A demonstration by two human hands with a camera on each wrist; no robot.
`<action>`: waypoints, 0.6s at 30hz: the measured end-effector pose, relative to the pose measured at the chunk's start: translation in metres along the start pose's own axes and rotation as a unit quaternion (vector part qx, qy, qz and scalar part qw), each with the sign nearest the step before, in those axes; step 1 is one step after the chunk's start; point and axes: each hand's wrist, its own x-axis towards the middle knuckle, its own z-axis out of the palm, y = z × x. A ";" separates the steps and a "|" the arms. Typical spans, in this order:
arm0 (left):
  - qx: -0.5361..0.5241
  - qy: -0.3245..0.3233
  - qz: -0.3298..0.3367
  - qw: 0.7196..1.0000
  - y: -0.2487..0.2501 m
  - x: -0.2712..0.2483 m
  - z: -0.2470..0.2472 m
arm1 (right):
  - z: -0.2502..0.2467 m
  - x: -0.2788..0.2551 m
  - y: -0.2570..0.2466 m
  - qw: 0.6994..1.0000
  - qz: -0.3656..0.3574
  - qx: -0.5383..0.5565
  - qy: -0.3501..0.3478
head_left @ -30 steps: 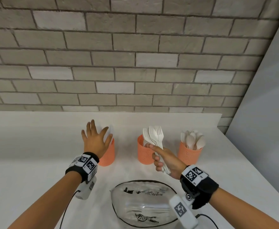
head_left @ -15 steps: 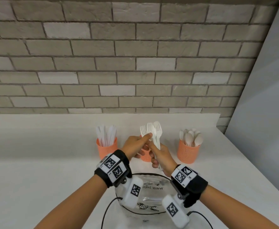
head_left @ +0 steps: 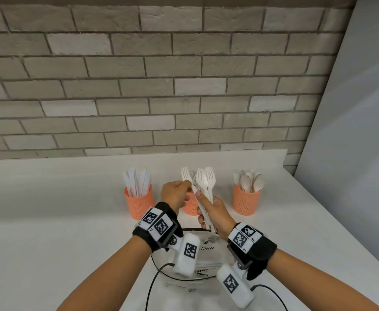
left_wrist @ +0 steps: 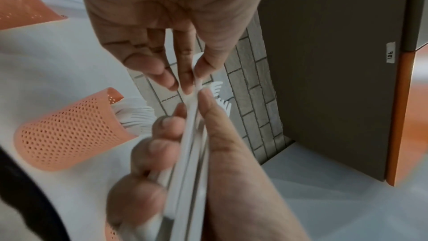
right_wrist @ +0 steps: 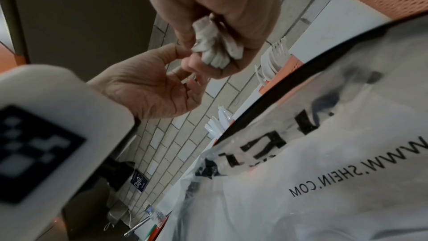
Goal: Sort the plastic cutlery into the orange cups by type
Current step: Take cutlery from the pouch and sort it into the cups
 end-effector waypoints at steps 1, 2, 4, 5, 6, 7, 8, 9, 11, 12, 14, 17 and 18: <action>-0.001 0.014 0.007 1.000 0.002 0.002 -0.001 | -0.001 0.000 0.000 1.000 0.000 0.004 0.003; -0.010 0.028 0.015 0.999 0.004 0.004 -0.003 | -0.002 0.000 0.000 1.000 0.003 0.004 0.009; -0.050 0.053 0.033 0.997 0.008 0.008 -0.006 | -0.006 0.000 0.001 1.000 0.009 -0.006 0.025; -0.076 0.061 0.041 0.994 0.010 0.010 -0.007 | -0.008 0.001 0.003 0.999 0.008 -0.016 0.036; -0.102 0.067 0.047 0.991 0.011 0.011 -0.008 | -0.010 0.002 0.005 0.998 0.003 -0.031 0.048; -0.122 0.073 0.051 0.989 0.013 0.011 -0.008 | -0.012 0.003 0.007 0.997 -0.005 -0.048 0.062; -0.129 0.079 0.054 0.987 0.013 0.011 -0.007 | -0.014 0.005 0.009 0.995 -0.015 -0.065 0.079; -0.118 0.085 0.056 0.988 0.013 0.011 -0.006 | -0.015 0.006 0.011 0.991 -0.025 -0.082 0.098; -0.071 0.082 0.055 0.993 0.011 0.010 -0.001 | -0.017 0.007 0.013 0.983 -0.043 -0.123 0.132; -0.050 0.070 0.050 0.995 0.008 0.008 0.002 | -0.018 0.009 0.014 0.977 -0.048 -0.144 0.147; -0.022 0.031 0.030 0.999 0.003 0.002 0.010 | -0.019 0.011 0.016 0.968 -0.057 -0.173 0.176; 0.005 -0.011 -0.003 1.000 -0.002 -0.007 0.022 | -0.019 0.014 0.017 0.958 -0.075 -0.199 0.190; 0.011 -0.014 -0.007 1.000 -0.003 -0.009 0.027 | -0.019 0.013 0.017 0.957 -0.080 -0.204 0.191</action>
